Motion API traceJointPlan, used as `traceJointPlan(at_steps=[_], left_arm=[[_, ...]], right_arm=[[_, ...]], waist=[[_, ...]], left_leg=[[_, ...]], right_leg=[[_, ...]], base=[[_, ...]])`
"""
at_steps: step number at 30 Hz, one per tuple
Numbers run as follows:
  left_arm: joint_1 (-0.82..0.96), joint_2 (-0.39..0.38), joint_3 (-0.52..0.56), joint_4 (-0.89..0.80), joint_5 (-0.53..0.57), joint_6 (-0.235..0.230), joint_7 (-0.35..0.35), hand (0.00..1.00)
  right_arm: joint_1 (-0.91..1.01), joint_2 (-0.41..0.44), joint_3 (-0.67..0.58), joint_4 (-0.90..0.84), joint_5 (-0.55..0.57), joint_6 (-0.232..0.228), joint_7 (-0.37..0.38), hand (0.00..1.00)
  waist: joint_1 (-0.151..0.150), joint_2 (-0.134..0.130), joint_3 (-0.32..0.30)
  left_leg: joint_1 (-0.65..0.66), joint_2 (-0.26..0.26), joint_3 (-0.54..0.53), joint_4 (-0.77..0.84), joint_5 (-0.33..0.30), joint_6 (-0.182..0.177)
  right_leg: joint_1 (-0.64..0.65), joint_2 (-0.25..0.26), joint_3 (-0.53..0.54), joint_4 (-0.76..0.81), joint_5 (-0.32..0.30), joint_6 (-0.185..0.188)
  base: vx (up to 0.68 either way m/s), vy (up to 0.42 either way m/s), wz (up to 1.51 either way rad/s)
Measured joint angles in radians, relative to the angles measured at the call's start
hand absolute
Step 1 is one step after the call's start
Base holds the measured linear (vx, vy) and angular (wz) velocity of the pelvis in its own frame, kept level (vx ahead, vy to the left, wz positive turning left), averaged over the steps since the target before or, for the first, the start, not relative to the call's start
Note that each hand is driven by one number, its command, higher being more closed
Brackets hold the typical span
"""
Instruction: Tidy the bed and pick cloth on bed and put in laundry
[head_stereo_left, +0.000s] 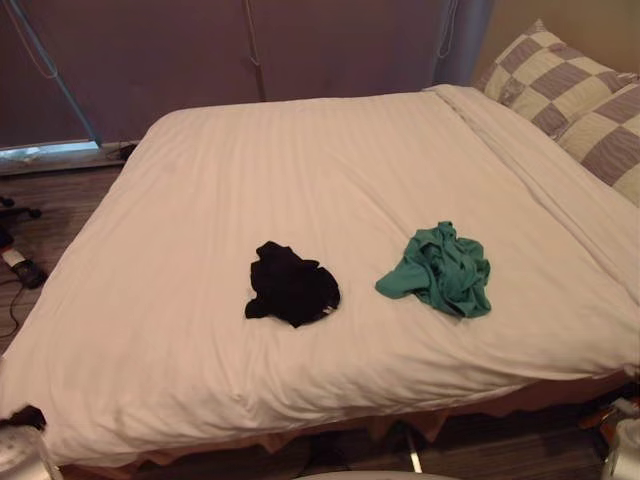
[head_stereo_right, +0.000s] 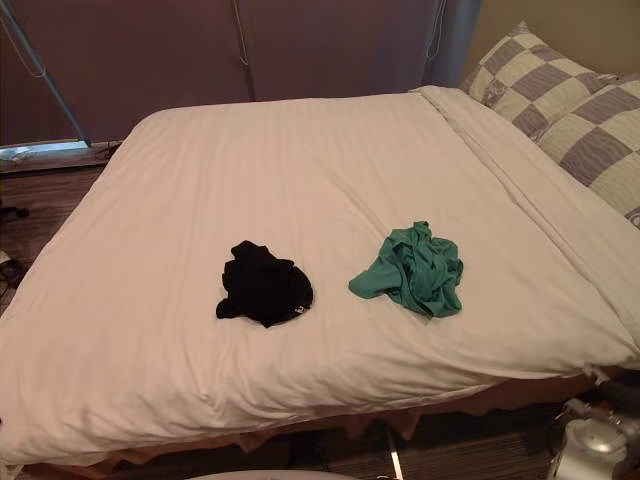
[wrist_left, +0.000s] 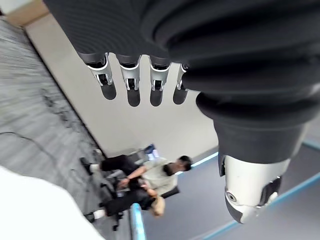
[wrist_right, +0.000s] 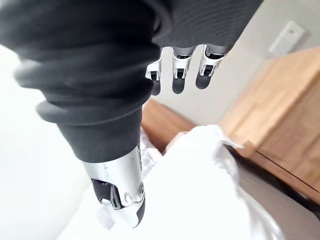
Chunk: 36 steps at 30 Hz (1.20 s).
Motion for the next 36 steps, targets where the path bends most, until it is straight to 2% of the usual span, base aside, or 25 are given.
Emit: traceJointPlan(at_steps=[4,6,10,14,19,21,22,26,27,31,36], left_arm=[[-0.098,0.046,-0.169,-0.03,0.01,-0.058,0.005,0.0],[-0.137,0.046,-0.242,-0.03,0.015,-0.065,-0.007,0.0],[-0.3,0.046,-0.442,-0.02,0.037,-0.068,-0.037,0.0],[-0.503,0.046,-0.6,0.065,0.044,-0.069,-0.049,0.0],[-0.573,0.046,-0.665,0.091,0.108,-0.05,-0.067,0.0],[-0.62,0.065,-0.707,0.12,0.168,-0.029,-0.082,0.0],[-0.649,0.081,-0.734,0.133,0.207,-0.021,-0.095,0.0],[-0.707,0.086,-0.805,0.133,0.304,-0.002,-0.131,0.0],[-0.715,0.086,-0.821,0.133,0.33,0.001,-0.147,1.0],[-0.772,0.086,-0.91,0.141,0.431,0.012,-0.19,1.0],[-0.881,0.074,-0.988,0.188,0.569,0.014,-0.214,1.0]], right_arm=[[-0.079,-0.078,0.086,0.012,-0.018,-0.001,0.004,0.0],[-0.132,-0.105,0.126,0.012,-0.025,-0.009,0.005,0.0],[-0.29,-0.187,0.259,0.012,-0.028,-0.027,0.005,0.0],[-0.441,-0.222,0.402,0.012,-0.062,-0.031,0.008,0.0],[-0.511,-0.281,0.491,0.01,-0.12,-0.033,0.012,0.0],[-0.551,-0.33,0.528,0.008,-0.188,-0.03,0.02,0.0],[-0.584,-0.353,0.56,0.0,-0.224,-0.03,0.029,0.0],[-0.638,-0.397,0.628,-0.05,-0.293,-0.031,0.034,0.0],[-0.651,-0.403,0.643,-0.063,-0.308,-0.031,0.046,0.0],[-0.685,-0.433,0.723,-0.079,-0.362,-0.03,0.071,0.0],[-0.788,-0.435,0.859,-0.11,-0.385,-0.031,0.112,0.0]], waist=[[-0.001,0.014,0.001],[-0.007,0.02,0.012],[-0.014,0.024,0.127],[-0.022,0.014,0.235],[-0.026,0.01,0.307],[-0.03,0.006,0.341],[-0.037,-0.004,0.357],[-0.038,-0.014,0.395],[-0.038,-0.014,0.395],[-0.035,-0.014,0.395],[-0.011,-0.015,0.396]], left_leg=[[-0.021,-0.005,-0.013,0.006,0.0,0.001],[-0.04,-0.004,-0.013,0.013,0.002,0.004],[-0.097,-0.002,-0.016,0.047,0.005,0.012],[-0.176,-0.007,0.001,0.07,0.017,0.029],[-0.215,-0.008,0.037,0.075,0.019,0.032],[-0.234,-0.009,0.042,0.078,0.019,0.032],[-0.253,-0.009,0.049,0.084,0.019,0.032],[-0.282,-0.008,0.063,0.093,0.019,0.032],[-0.294,-0.009,0.064,0.093,0.019,0.032],[-0.34,-0.007,0.08,0.102,0.019,0.032],[-0.386,0.0,0.099,0.112,0.019,0.032]], right_leg=[[-0.022,-0.006,0.007,0.008,0.002,0.002],[-0.051,-0.007,0.018,0.021,0.002,0.001],[-0.149,-0.022,0.068,0.09,0.001,-0.004],[-0.271,-0.035,0.121,0.151,0.01,-0.017],[-0.344,-0.033,0.164,0.169,0.018,-0.028],[-0.373,-0.035,0.181,0.184,0.02,-0.03],[-0.399,-0.035,0.2,0.19,0.02,-0.031],[-0.438,-0.035,0.22,0.2,0.022,-0.033],[-0.449,-0.036,0.22,0.2,0.022,-0.033],[-0.495,-0.04,0.221,0.204,0.022,-0.033],[-0.539,-0.045,0.217,0.217,0.022,-0.033]], base=[[0.0,0.001,0.0],[-0.01,-0.006,-0.11],[-0.08,-0.011,-0.22],[-0.1,-0.01,-0.19],[-0.03,-0.006,-0.22],[0.01,0.001,-0.1],[0.01,0.001,-0.1],[0.02,-0.006,-0.08],[0.03,-0.007,-0.03],[0.05,-0.011,0.02],[0.04,-0.014,0.04]])
